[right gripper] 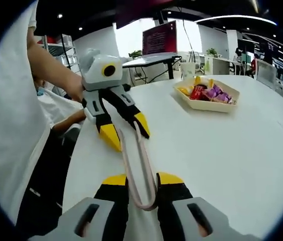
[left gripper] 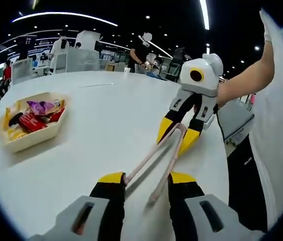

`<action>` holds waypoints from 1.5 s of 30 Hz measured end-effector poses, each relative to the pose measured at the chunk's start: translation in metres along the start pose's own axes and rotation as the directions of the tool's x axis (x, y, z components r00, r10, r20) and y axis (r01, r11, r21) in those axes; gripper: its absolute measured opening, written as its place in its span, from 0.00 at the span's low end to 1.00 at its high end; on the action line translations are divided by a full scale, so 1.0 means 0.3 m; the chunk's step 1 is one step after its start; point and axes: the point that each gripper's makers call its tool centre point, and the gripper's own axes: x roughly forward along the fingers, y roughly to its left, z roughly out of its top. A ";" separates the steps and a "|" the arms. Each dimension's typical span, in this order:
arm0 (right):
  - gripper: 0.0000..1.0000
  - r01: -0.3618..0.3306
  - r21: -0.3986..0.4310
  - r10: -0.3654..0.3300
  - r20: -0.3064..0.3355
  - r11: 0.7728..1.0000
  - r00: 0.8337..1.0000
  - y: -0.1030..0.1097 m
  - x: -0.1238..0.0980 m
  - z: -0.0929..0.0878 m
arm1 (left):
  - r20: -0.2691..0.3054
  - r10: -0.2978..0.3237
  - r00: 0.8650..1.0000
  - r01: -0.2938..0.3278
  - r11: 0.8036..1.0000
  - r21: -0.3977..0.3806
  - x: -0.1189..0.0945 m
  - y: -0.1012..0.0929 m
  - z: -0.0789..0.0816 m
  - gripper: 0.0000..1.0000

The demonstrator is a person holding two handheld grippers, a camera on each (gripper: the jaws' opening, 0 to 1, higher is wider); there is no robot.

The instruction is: Place the target food into the container with the food tongs after gripping and lifting it, then release it inside without dropping or visibly crushing the food.

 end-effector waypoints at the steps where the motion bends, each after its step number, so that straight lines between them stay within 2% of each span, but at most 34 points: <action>1: 0.20 0.002 0.004 -0.002 0.002 1.000 1.000 -0.004 0.001 -0.003 | -0.002 0.005 1.000 -0.005 1.000 0.016 0.001 0.003 0.001 0.33; 2: 0.20 0.003 0.004 -0.003 0.002 1.000 1.000 -0.005 0.003 -0.006 | -0.003 0.007 1.000 -0.007 1.000 0.029 0.002 0.004 0.001 0.33; 4: 0.20 -0.004 -0.007 0.004 -0.015 1.000 1.000 0.000 0.009 -0.022 | -0.025 0.013 1.000 -0.010 0.991 0.130 0.007 0.005 -0.004 0.34; 5: 0.20 -0.005 -0.014 0.005 -0.021 1.000 1.000 0.002 0.012 -0.028 | -0.026 0.019 0.999 -0.015 0.991 0.130 0.007 0.007 -0.005 0.35; 6: 0.20 0.001 -0.031 -0.001 0.008 1.000 1.000 -0.007 0.016 -0.016 | -0.023 0.021 1.000 -0.018 0.992 0.128 0.008 0.003 -0.003 0.35; 7: 0.20 0.000 -0.010 0.000 -0.001 1.000 1.000 -0.010 0.018 -0.022 | -0.022 0.020 1.000 -0.017 0.992 0.125 0.009 0.002 -0.002 0.35; 9: 0.20 0.003 -0.019 -0.003 0.004 1.000 1.000 -0.012 0.019 -0.019 | -0.023 0.030 0.999 -0.026 0.991 0.134 0.011 0.006 -0.002 0.36; 13: 0.20 0.030 -0.057 -0.029 0.015 0.998 0.999 -0.035 0.026 -0.012 | -0.014 0.063 0.998 -0.059 0.980 0.190 0.026 0.027 0.001 0.38; 16: 0.20 0.060 -0.179 -0.060 0.003 0.982 0.998 -0.048 0.028 -0.010 | -0.026 0.082 0.996 -0.071 0.955 0.289 0.033 0.045 -0.002 0.39; 17: 0.20 0.052 -0.137 -0.051 0.006 0.989 0.999 -0.040 0.033 -0.015 | -0.012 0.083 0.997 -0.077 0.965 0.251 0.036 0.047 0.004 0.40; 18: 0.20 0.059 -0.120 -0.058 0.008 0.991 0.998 -0.051 0.035 -0.015 | -0.007 0.086 0.996 -0.081 0.965 0.250 0.040 0.057 0.007 0.40; 32: 0.21 0.104 -0.102 -0.094 0.102 0.989 0.990 -0.110 0.052 0.016 | 0.022 0.123 0.992 -0.124 0.965 0.229 0.056 0.121 0.026 0.44; 39: 0.22 0.115 -0.081 -0.108 0.084 0.990 0.991 -0.142 0.066 0.019 | 0.041 0.142 0.989 -0.147 0.965 0.217 0.055 0.157 0.037 0.44; 45: 0.22 0.122 -0.072 -0.114 0.108 0.990 0.988 -0.163 0.073 0.029 | 0.052 0.149 0.987 -0.157 0.964 0.215 0.058 0.170 0.053 0.45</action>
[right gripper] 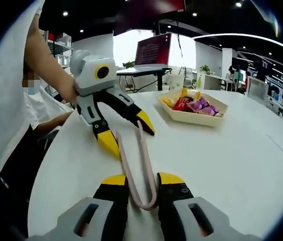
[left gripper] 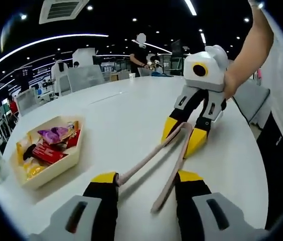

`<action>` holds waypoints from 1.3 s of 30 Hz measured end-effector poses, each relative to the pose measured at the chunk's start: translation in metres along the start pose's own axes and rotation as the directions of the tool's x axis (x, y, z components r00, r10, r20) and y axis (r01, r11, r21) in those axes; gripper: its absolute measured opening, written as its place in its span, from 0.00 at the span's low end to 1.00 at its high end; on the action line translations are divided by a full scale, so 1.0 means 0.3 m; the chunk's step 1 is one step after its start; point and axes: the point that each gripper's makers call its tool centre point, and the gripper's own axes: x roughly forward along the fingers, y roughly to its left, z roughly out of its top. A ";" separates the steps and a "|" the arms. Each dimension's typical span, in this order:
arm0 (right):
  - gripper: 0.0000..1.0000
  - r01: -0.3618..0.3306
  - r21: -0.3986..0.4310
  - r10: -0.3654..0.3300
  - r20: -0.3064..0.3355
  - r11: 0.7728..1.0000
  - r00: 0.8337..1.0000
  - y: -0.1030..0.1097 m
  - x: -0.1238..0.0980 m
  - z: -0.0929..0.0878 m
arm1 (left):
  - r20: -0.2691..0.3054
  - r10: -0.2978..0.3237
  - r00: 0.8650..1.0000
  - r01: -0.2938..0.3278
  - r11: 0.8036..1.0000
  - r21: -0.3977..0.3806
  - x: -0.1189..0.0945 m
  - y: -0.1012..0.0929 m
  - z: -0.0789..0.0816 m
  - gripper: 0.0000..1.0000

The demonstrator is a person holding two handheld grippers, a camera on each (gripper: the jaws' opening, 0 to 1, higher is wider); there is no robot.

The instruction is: Place the target food into the container with the food tongs after gripping and lifting it, then release it inside without dropping or visibly crushing the food.

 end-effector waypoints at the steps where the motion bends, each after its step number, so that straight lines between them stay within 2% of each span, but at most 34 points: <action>1: 0.22 0.000 0.006 0.000 0.000 1.000 1.000 -0.009 0.008 0.000 | 0.000 -0.002 1.000 0.002 1.000 -0.002 0.001 0.000 0.003 0.45; 9: 0.22 0.002 -0.003 -0.002 0.002 1.000 1.000 -0.039 0.012 0.023 | 0.011 0.026 1.000 -0.026 1.000 -0.017 0.011 0.018 -0.002 0.45; 19: 0.22 -0.003 -0.013 0.003 0.002 1.000 1.000 -0.048 0.015 0.030 | 0.022 0.026 0.999 -0.026 0.999 -0.030 0.010 0.024 0.000 0.44; 26: 0.25 0.042 0.011 -0.042 -0.012 0.999 0.999 -0.053 0.009 0.033 | 0.024 0.039 0.999 -0.038 0.998 -0.053 -0.002 0.029 0.006 0.44; 28: 0.28 0.067 0.054 -0.067 -0.007 0.996 0.998 -0.061 0.007 0.035 | 0.024 0.041 0.999 -0.040 0.998 -0.058 -0.002 0.028 0.009 0.46; 29: 0.31 0.070 0.137 -0.072 0.012 0.988 0.997 -0.063 0.008 0.044 | 0.027 0.040 0.999 -0.039 0.997 -0.067 -0.001 0.027 0.011 0.47; 31: 0.35 0.083 0.180 -0.089 0.026 0.980 0.996 -0.077 0.006 0.050 | 0.040 0.048 0.998 -0.041 0.986 -0.163 -0.001 0.030 0.023 0.48; 32: 0.35 0.099 0.169 -0.105 0.030 0.981 0.994 -0.087 0.004 0.051 | 0.043 0.053 0.998 -0.044 0.982 -0.181 -0.003 0.031 0.026 0.48; 33: 0.35 0.112 0.179 -0.119 0.025 0.977 0.993 -0.089 0.002 0.046 | 0.041 0.055 0.998 -0.048 0.985 -0.166 0.001 0.035 0.029 0.49; 38: 0.40 0.121 0.125 -0.124 0.018 0.985 0.992 -0.060 0.004 0.046 | 0.041 0.057 0.998 -0.050 0.988 -0.149 0.007 0.011 0.035 0.57; 39: 0.40 0.127 0.123 -0.130 0.015 0.984 0.991 -0.059 0.004 0.047 | 0.013 0.132 0.991 -0.129 0.985 -0.112 0.004 0.055 0.016 0.69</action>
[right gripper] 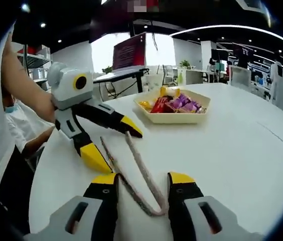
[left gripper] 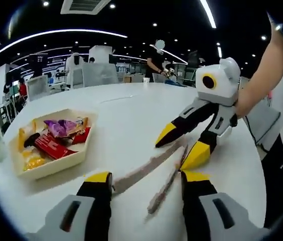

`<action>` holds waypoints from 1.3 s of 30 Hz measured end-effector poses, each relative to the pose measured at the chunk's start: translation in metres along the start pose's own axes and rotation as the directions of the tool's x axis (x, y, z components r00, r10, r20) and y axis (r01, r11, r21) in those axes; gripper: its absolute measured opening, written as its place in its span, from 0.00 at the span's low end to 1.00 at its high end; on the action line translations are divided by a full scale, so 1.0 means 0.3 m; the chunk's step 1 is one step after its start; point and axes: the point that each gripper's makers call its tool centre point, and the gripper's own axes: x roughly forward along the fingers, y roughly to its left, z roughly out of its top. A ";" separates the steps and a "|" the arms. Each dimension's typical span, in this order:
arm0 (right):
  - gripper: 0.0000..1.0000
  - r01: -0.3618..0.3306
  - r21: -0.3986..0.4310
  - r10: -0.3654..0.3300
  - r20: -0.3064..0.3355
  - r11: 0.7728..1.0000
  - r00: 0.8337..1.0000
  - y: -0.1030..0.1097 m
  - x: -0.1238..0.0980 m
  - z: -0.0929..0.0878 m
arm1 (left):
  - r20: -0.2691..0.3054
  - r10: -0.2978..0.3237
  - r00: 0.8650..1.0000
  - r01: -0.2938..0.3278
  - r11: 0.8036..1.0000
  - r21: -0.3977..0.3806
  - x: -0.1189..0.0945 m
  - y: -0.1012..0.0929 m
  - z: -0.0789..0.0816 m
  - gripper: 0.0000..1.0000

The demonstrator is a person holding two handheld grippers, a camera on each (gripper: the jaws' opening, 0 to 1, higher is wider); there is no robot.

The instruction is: Place the target food into the container with the food tongs after gripping and lifting it, then release it inside without dropping or visibly crushing the food.

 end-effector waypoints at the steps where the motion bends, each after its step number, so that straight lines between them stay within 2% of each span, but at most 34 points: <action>1: 0.41 0.011 -0.011 -0.011 -0.006 1.000 1.000 -0.001 0.001 0.000 | -0.010 0.041 0.999 -0.041 0.998 -0.038 -0.004 0.018 -0.009 0.82; 2: 0.43 0.020 -0.025 -0.021 -0.017 0.999 1.000 -0.004 -0.002 -0.003 | 0.012 0.082 0.997 -0.080 0.990 -0.116 -0.004 0.041 -0.005 0.92; 3: 0.45 0.043 -0.033 -0.044 -0.028 0.999 0.999 -0.016 -0.004 -0.006 | 0.026 0.093 0.995 -0.089 0.988 -0.130 -0.012 0.050 0.003 0.97; 6: 0.48 0.082 -0.011 -0.082 -0.020 0.997 0.996 -0.038 -0.003 -0.007 | 0.018 0.017 1.000 -0.015 0.992 -0.123 -0.018 0.014 0.004 0.84; 7: 0.49 0.090 -0.015 -0.091 -0.025 0.996 0.996 -0.040 -0.003 -0.010 | 0.018 0.011 1.000 -0.009 0.994 -0.109 -0.019 0.006 0.005 0.83; 10: 0.52 0.115 -0.007 -0.115 -0.036 0.993 0.993 -0.045 -0.007 -0.012 | 0.018 0.007 1.000 -0.005 0.995 -0.095 -0.024 -0.008 0.003 0.85; 16: 0.52 0.152 0.016 -0.152 -0.025 0.988 0.988 -0.040 -0.021 -0.016 | 0.028 0.011 1.000 -0.008 0.994 -0.107 -0.031 -0.018 0.009 0.86; 19: 0.52 0.175 0.092 -0.178 0.024 0.980 0.984 -0.038 -0.037 0.011 | 0.044 0.007 0.999 -0.002 0.993 -0.122 -0.031 -0.020 0.020 0.86; 21: 0.53 0.191 0.159 -0.206 0.087 0.969 0.975 -0.048 -0.051 0.043 | 0.054 0.010 0.998 -0.003 0.991 -0.133 -0.033 -0.017 0.029 0.87; 23: 0.57 0.202 0.211 -0.227 0.103 0.956 0.968 -0.058 -0.064 0.056 | 0.064 0.014 0.998 -0.004 0.989 -0.151 -0.036 -0.015 0.037 0.90; 30: 0.65 0.201 0.224 -0.235 0.139 0.954 0.962 -0.045 -0.104 0.093 | 0.073 0.008 0.997 0.008 0.977 -0.214 -0.057 -0.033 0.046 0.99; 34: 0.67 0.185 0.255 -0.227 0.148 0.949 0.963 -0.030 -0.126 0.108 | 0.066 0.012 0.998 0.004 0.972 -0.234 -0.076 -0.040 0.043 0.99; 36: 0.66 0.221 0.316 -0.282 0.159 0.923 0.946 -0.044 -0.144 0.124 | 0.091 0.012 0.996 0.011 0.969 -0.246 -0.093 -0.045 0.065 0.99; 37: 0.66 0.240 0.307 -0.298 0.156 0.921 0.942 -0.049 -0.152 0.127 | 0.114 0.013 0.993 0.016 0.968 -0.251 -0.104 -0.048 0.083 0.99; 39: 0.67 0.248 0.301 -0.309 0.175 0.921 0.935 -0.040 -0.171 0.146 | 0.121 0.016 0.993 0.016 0.966 -0.258 -0.121 -0.051 0.092 0.99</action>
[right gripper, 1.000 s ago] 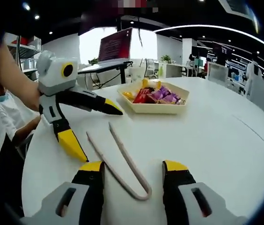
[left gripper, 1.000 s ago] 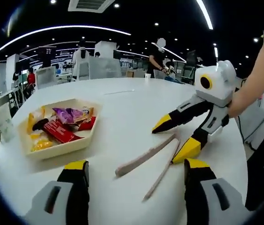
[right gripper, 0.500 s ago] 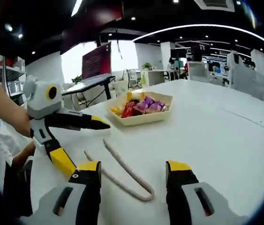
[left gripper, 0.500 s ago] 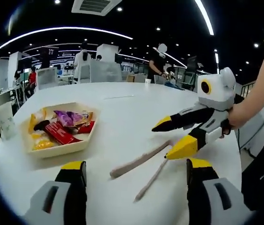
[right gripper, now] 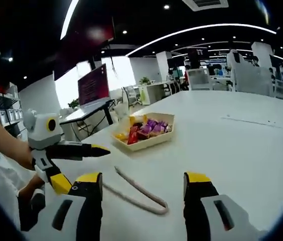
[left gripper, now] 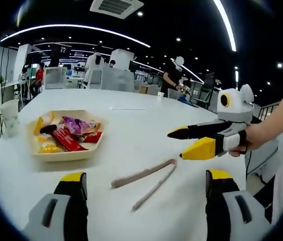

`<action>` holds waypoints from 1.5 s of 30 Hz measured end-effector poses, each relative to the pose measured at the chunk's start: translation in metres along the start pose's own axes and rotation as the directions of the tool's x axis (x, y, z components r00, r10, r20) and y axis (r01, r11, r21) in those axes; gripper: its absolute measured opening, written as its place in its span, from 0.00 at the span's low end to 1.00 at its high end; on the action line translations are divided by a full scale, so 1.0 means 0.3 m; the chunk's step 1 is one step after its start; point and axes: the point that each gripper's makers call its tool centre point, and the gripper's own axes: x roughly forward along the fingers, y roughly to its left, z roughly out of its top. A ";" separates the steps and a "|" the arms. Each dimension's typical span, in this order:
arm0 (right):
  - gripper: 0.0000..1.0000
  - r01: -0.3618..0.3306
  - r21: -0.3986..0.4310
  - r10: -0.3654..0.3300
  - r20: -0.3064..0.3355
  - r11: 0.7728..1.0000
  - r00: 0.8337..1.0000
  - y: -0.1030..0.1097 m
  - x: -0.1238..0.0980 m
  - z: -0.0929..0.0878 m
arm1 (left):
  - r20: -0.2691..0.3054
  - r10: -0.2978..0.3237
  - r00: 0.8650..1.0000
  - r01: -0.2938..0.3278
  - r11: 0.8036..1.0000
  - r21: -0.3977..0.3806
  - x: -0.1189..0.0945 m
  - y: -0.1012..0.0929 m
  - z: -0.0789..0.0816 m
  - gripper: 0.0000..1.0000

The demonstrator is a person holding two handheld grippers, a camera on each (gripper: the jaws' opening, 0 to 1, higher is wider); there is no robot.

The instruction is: Place the target food into the container with the food tongs after gripping and lifting it, then release it inside without dropping or visibly crushing the food.

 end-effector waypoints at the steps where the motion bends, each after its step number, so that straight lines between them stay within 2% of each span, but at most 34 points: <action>1: 0.66 0.002 0.014 -0.003 0.015 1.000 1.000 0.003 -0.005 0.012 | 0.003 0.004 1.000 -0.004 1.000 -0.001 -0.006 0.002 0.003 0.99; 3: 0.62 -0.004 0.024 0.004 0.033 1.000 0.999 0.013 -0.020 0.031 | 0.010 0.009 1.000 -0.009 1.000 -0.018 -0.018 0.005 0.009 0.99; 8: 0.64 -0.007 0.052 0.003 0.084 0.999 0.996 0.039 -0.041 0.086 | 0.030 0.025 0.999 -0.024 0.999 -0.038 -0.056 0.008 0.022 0.99; 14: 0.67 -0.004 0.044 -0.001 0.118 0.999 0.993 0.081 -0.070 0.122 | 0.030 0.014 0.999 -0.013 1.000 -0.021 -0.133 0.000 0.041 0.99; 17: 0.68 0.004 0.052 -0.012 0.142 0.999 0.990 0.108 -0.101 0.142 | 0.027 0.012 1.000 -0.012 1.000 -0.017 -0.171 0.005 0.031 0.99; 26: 0.70 0.049 0.081 -0.062 0.176 0.996 0.982 0.141 -0.160 0.124 | 0.008 -0.006 1.000 0.006 1.000 -0.029 -0.257 -0.021 -0.021 0.99; 32: 0.69 0.067 0.061 -0.076 0.163 0.996 0.984 0.160 -0.195 0.116 | 0.023 -0.008 1.000 0.009 1.000 -0.027 -0.291 -0.017 -0.008 0.99; 45: 0.69 0.067 0.002 -0.067 0.139 0.998 0.988 0.181 -0.271 0.139 | 0.125 0.005 0.992 0.000 0.999 -0.044 -0.359 -0.007 0.065 0.99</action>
